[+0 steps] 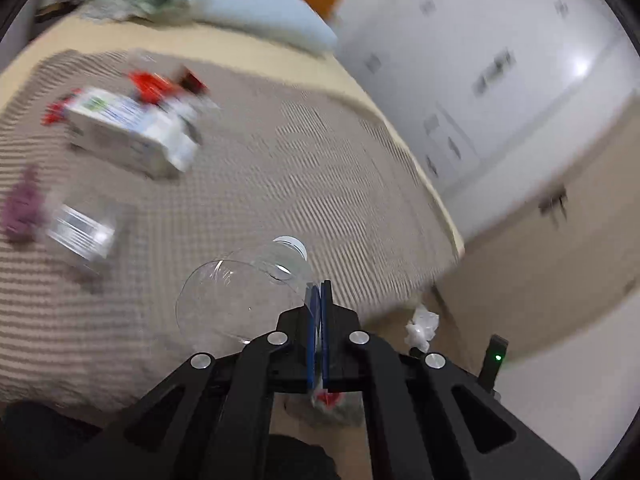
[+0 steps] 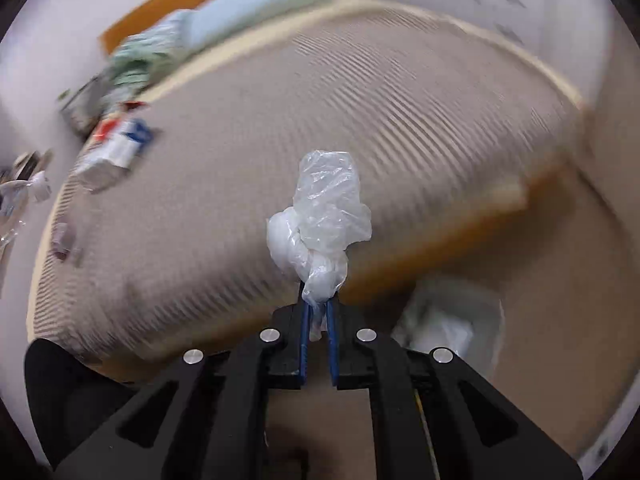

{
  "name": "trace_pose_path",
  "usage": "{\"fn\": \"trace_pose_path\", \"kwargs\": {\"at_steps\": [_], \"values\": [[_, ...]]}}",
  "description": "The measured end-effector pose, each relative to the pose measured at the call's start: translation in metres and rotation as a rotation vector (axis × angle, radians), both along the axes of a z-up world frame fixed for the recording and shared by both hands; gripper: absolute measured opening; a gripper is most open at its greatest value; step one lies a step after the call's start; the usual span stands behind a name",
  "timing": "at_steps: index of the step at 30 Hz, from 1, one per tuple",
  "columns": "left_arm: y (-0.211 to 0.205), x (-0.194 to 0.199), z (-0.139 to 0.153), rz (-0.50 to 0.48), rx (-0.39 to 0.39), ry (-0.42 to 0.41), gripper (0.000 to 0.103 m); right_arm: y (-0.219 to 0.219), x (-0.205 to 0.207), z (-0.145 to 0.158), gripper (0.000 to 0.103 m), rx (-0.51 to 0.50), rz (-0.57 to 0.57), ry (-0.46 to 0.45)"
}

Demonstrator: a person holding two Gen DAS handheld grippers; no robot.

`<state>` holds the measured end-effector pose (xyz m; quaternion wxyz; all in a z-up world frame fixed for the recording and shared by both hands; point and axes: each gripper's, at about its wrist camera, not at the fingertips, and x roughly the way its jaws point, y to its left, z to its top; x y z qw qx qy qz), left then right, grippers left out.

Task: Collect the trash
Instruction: 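Carry the bag and bottle to the wastebasket and open both tools over it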

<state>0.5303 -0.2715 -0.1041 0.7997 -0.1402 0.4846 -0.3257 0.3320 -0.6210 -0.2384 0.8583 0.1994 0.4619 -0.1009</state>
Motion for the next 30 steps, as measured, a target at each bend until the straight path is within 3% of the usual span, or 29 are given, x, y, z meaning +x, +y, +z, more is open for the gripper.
{"fn": "trace_pose_path", "kwargs": {"at_steps": [6,9,13,15,16,17,23,30], "values": [[-0.101,-0.045,-0.064,-0.204,0.087,0.101,0.000,-0.047,-0.080,-0.111,0.008,0.094,-0.179,0.222],[-0.133,-0.063,-0.093,-0.273,0.134,0.133,0.000,-0.062,-0.090,-0.161,0.008,0.139,-0.202,0.312],[-0.164,-0.081,-0.130,-0.359,0.171,0.206,0.000,-0.092,-0.072,-0.210,0.009,0.152,-0.230,0.375],[-0.179,-0.087,-0.144,-0.387,0.194,0.224,0.000,-0.116,-0.053,-0.230,0.022,0.133,-0.260,0.371],[-0.187,-0.090,-0.150,-0.397,0.207,0.226,0.000,-0.127,-0.047,-0.238,0.050,0.124,-0.272,0.366],[-0.195,-0.092,-0.155,-0.408,0.216,0.227,0.000,-0.143,-0.038,-0.248,0.070,0.114,-0.311,0.373],[-0.257,-0.101,-0.192,-0.502,0.328,0.254,0.000,-0.169,-0.052,-0.247,0.070,0.165,-0.408,0.297],[-0.363,-0.116,-0.268,-0.664,0.498,0.311,0.000,-0.125,-0.123,-0.239,0.070,0.203,-0.446,0.305]]}}
